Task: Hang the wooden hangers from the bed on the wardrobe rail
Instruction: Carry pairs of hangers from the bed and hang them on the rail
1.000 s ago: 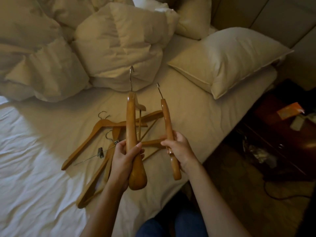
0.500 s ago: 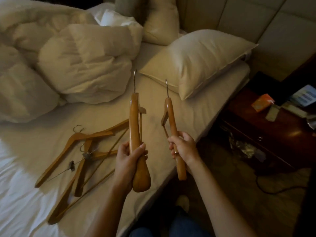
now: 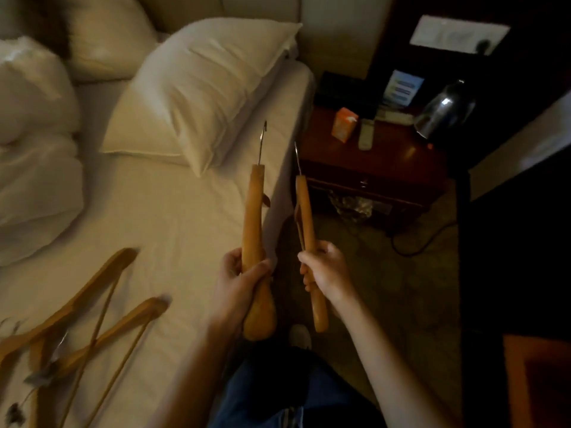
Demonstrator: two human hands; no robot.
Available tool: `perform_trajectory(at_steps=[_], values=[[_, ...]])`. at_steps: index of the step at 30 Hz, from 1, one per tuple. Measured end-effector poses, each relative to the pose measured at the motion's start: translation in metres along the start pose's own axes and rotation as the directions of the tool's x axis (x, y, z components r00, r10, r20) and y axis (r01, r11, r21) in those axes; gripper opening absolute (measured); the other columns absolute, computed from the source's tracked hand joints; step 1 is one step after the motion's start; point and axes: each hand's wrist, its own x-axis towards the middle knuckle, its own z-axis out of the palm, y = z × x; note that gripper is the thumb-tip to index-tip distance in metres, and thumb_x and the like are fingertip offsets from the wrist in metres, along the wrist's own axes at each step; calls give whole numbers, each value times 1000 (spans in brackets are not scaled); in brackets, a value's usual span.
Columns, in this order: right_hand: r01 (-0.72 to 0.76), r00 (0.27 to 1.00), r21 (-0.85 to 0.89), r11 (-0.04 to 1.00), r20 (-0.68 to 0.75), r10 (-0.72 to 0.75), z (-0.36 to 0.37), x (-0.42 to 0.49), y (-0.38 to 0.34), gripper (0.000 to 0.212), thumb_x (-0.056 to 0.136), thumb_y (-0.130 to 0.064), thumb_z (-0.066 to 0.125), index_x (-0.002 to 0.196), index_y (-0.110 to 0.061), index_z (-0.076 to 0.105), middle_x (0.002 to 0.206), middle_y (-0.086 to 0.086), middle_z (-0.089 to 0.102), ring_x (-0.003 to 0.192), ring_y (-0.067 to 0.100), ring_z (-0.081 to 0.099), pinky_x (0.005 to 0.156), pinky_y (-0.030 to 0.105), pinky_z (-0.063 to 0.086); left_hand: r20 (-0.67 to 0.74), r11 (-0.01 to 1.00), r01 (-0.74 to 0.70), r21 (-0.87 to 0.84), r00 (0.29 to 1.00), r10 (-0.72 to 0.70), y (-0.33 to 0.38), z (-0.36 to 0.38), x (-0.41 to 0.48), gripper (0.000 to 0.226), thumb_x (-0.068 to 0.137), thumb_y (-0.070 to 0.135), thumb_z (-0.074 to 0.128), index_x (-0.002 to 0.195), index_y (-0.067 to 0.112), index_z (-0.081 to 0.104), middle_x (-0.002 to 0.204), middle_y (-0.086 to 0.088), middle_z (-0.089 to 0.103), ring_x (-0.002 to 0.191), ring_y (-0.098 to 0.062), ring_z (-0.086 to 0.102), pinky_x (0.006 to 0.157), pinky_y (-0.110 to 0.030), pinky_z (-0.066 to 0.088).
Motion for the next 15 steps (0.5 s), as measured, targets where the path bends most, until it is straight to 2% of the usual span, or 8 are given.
perform_trajectory(at_steps=[3,7,9,12,15], values=[[-38,994,94,995,-98,48,-23,2,10,18,86,-12,60,101,-15,51,66,2,54,52,10,49,35,12,40,122,996,-2,87,993,-9,-1,24,11,37,78,6,67,110,11,50,91,-7,62,77,-20,61,62,-27,56],[-104,955,155,982,-261,142,-46,9,27,7,86,-16,61,88,-19,55,63,-1,55,37,3,52,33,13,37,275,970,29,241,956,-97,-3,49,31,42,72,16,74,109,7,56,97,-24,65,78,-32,62,69,-44,54],[-108,932,213,971,-318,174,-55,10,32,3,87,-16,60,86,-17,57,60,-1,55,31,0,49,33,13,38,347,959,26,281,929,-127,-2,64,45,46,76,13,71,116,2,54,99,-26,64,76,-29,61,61,-36,53],[-88,896,346,934,-382,226,-66,4,38,8,86,-15,59,94,-11,58,60,1,56,40,7,49,36,17,39,495,922,-59,382,856,-151,0,87,61,39,81,11,66,117,0,55,101,-23,64,80,-21,62,54,-18,52],[-86,848,483,871,-423,318,-71,-2,47,14,85,-15,59,99,-11,59,61,2,57,37,6,49,36,19,39,585,879,-137,456,791,-181,1,106,70,32,81,10,66,112,5,57,96,-14,65,78,-19,63,58,-21,53]])
